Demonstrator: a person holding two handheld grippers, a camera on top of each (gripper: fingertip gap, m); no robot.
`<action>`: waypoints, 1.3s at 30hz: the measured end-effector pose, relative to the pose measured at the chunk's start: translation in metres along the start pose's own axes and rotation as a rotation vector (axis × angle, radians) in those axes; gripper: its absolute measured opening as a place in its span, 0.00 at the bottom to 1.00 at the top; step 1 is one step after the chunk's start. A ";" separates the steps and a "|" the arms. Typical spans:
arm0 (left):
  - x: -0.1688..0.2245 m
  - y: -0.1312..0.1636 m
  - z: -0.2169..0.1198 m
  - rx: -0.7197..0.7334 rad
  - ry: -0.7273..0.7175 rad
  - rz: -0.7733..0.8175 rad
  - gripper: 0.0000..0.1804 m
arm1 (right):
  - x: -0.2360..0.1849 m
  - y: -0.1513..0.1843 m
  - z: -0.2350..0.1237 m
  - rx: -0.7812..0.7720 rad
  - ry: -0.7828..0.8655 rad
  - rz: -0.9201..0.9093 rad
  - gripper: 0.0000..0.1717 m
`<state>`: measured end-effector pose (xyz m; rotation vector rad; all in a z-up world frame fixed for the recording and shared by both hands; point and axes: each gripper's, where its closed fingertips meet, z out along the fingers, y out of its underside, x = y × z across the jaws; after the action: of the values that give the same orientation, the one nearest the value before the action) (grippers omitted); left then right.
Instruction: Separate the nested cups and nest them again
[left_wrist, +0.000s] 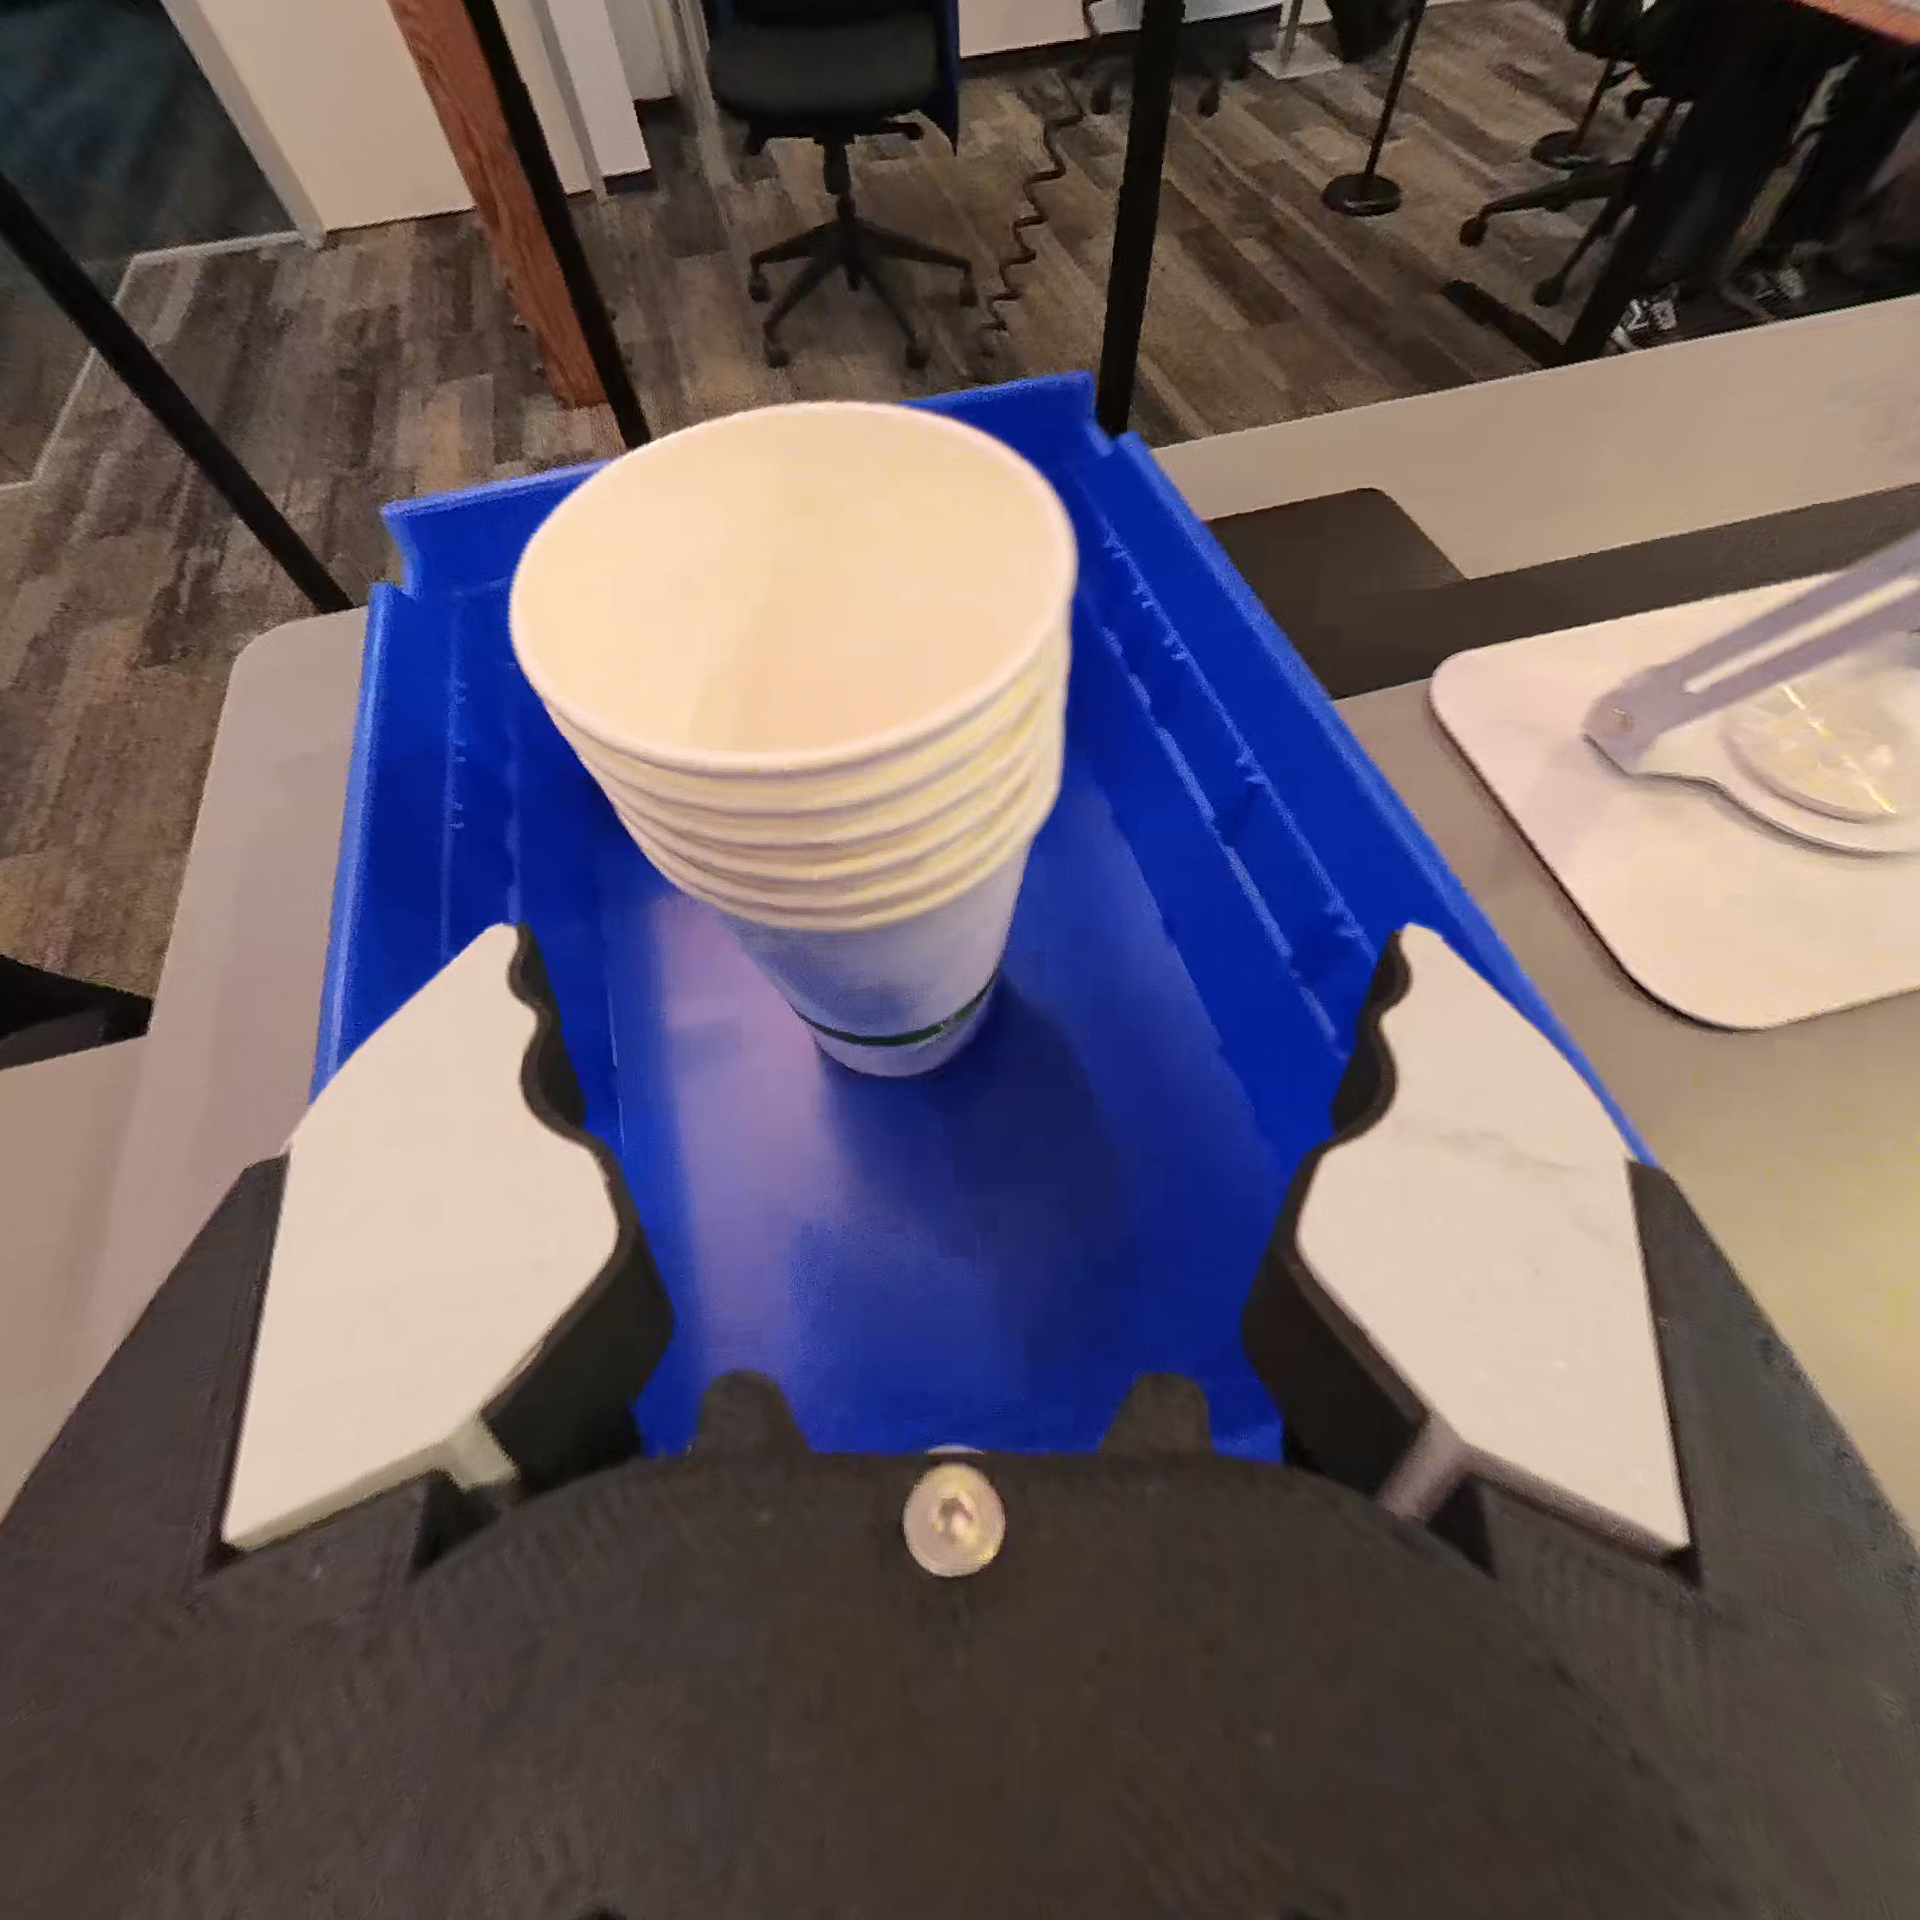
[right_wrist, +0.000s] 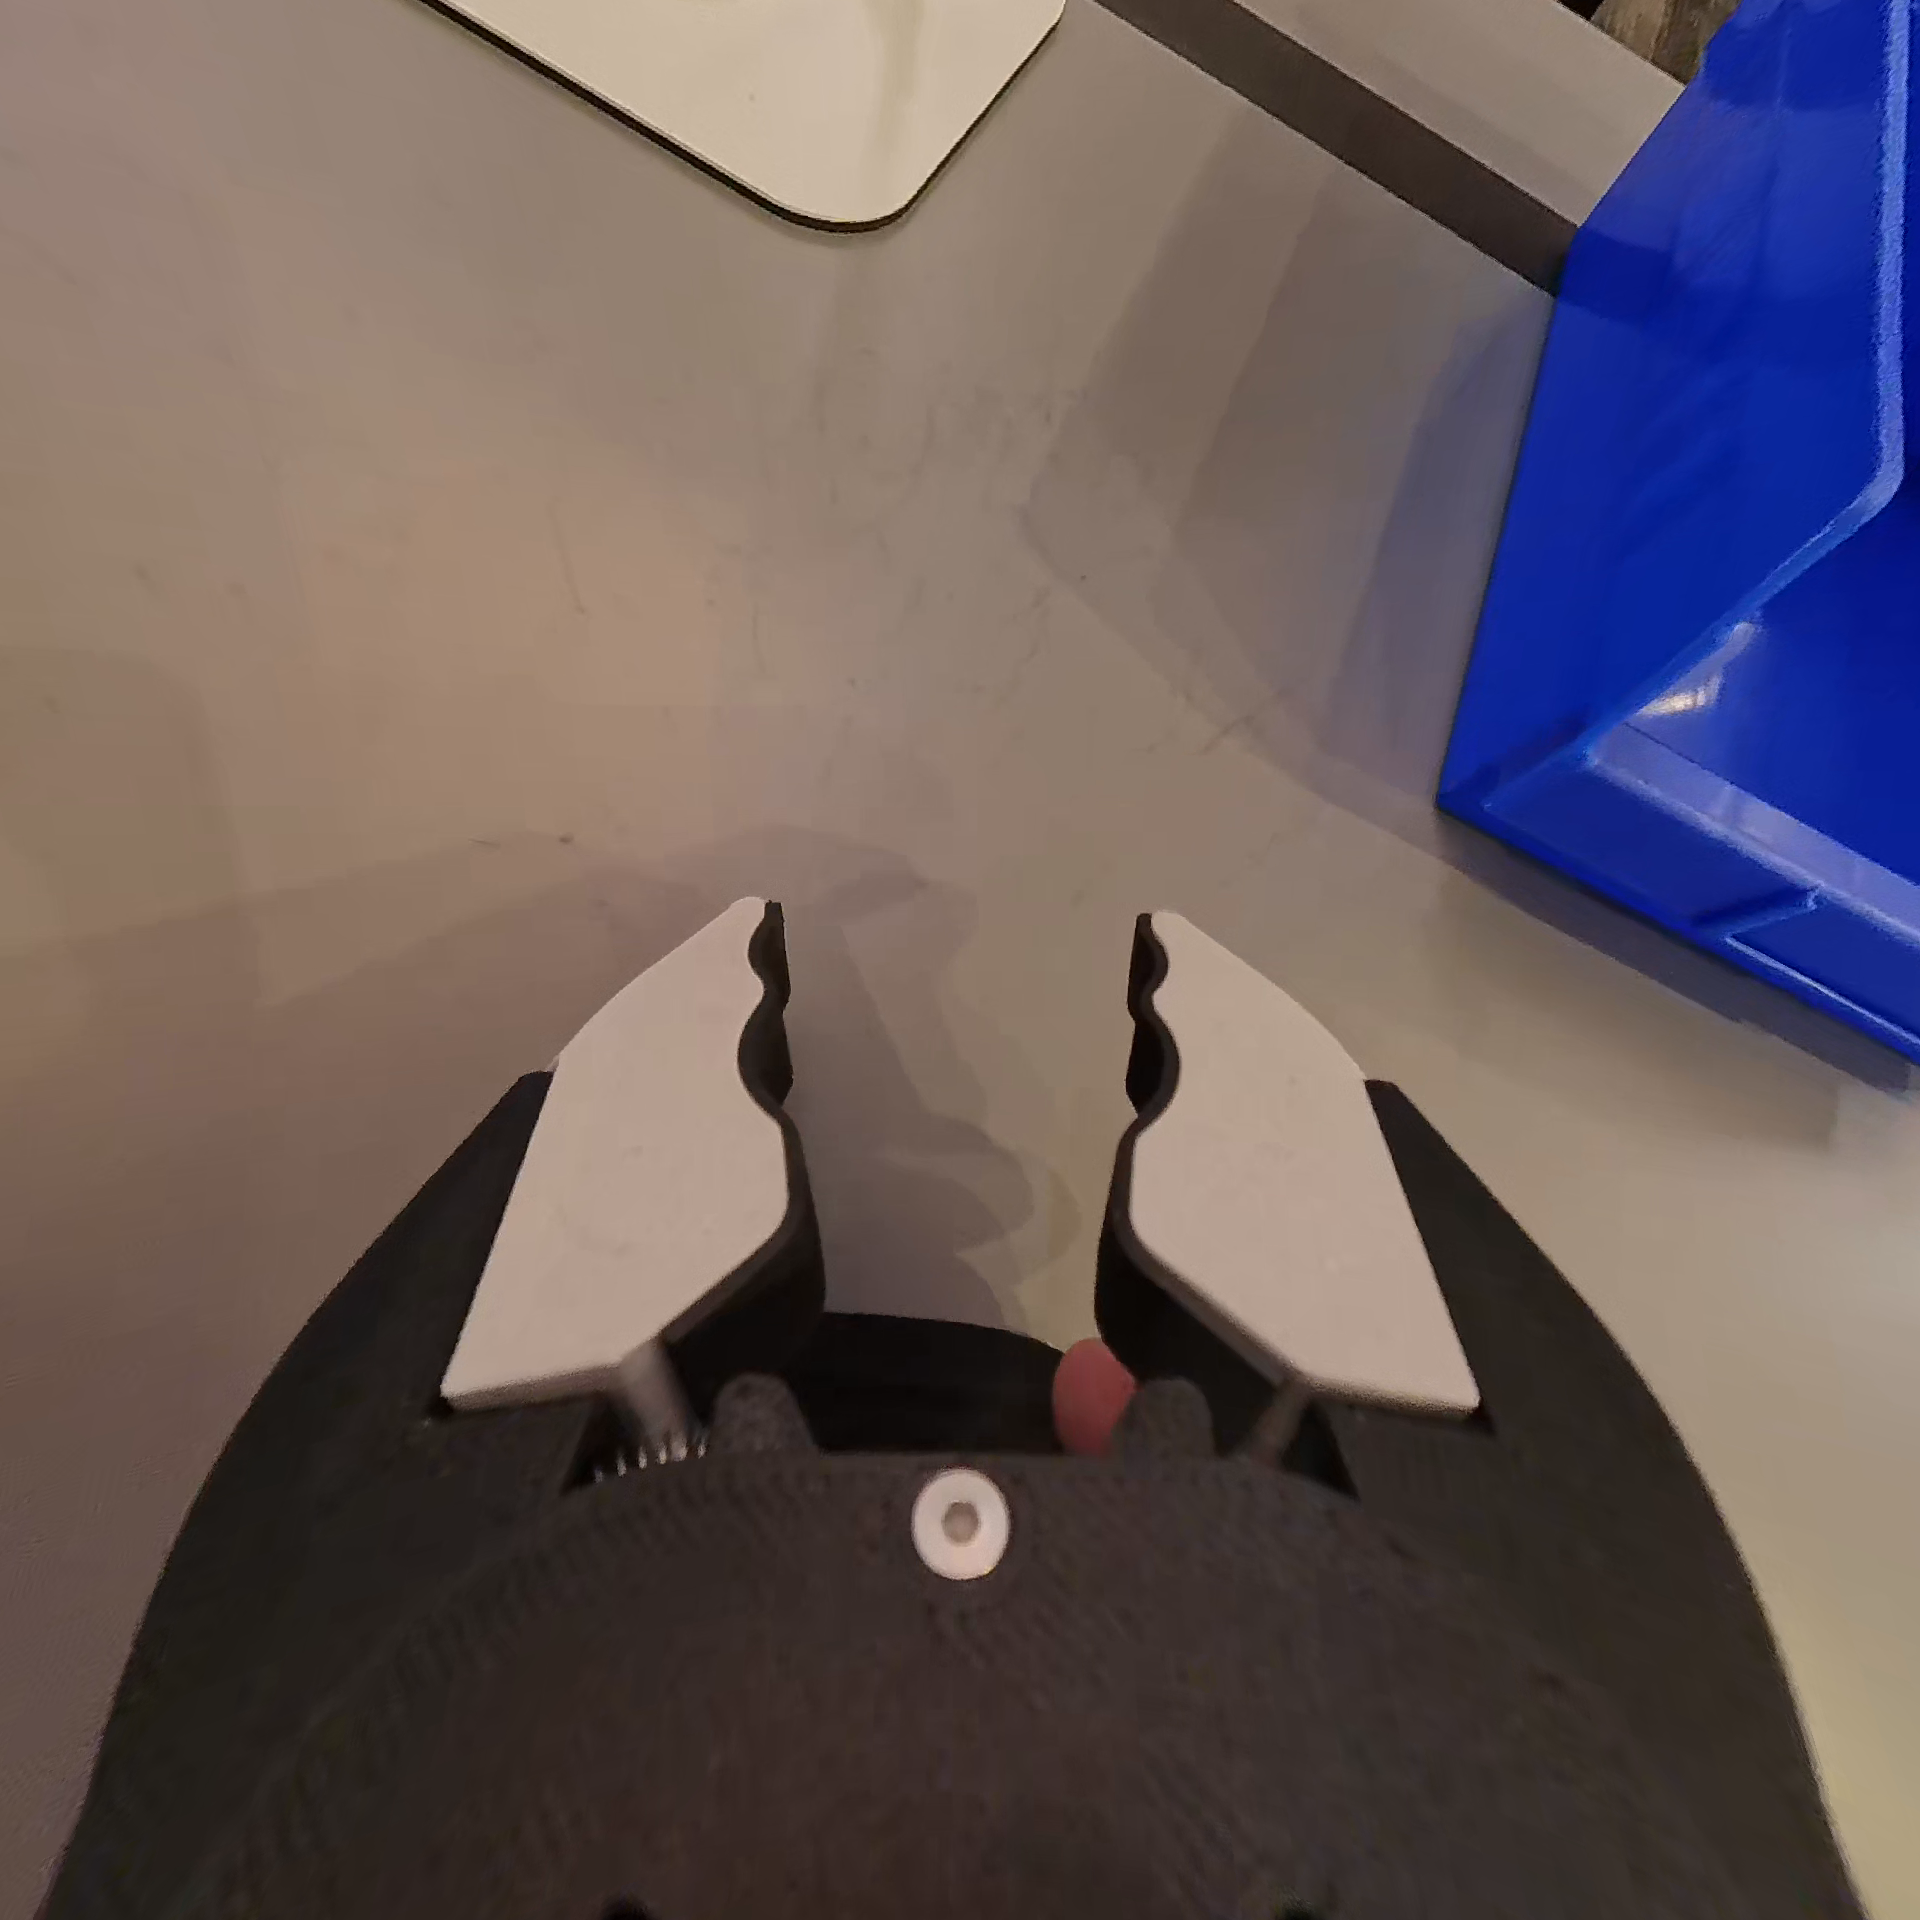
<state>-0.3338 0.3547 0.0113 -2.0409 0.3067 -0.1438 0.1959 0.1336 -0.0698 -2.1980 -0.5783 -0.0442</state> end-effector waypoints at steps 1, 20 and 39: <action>-0.002 0.001 0.008 -0.008 0.017 -0.021 0.79 | 0.000 0.000 0.000 -0.003 -0.001 -0.003 0.37; -0.021 -0.011 0.057 0.016 0.080 0.013 0.65 | -0.004 0.004 0.011 -0.048 -0.026 -0.018 0.34; -0.019 -0.034 0.049 0.118 0.097 0.045 0.62 | -0.006 0.003 0.012 -0.053 -0.033 -0.040 0.34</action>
<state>-0.3351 0.4169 0.0182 -1.9120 0.3957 -0.2281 0.1898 0.1386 -0.0810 -2.2419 -0.6462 -0.0450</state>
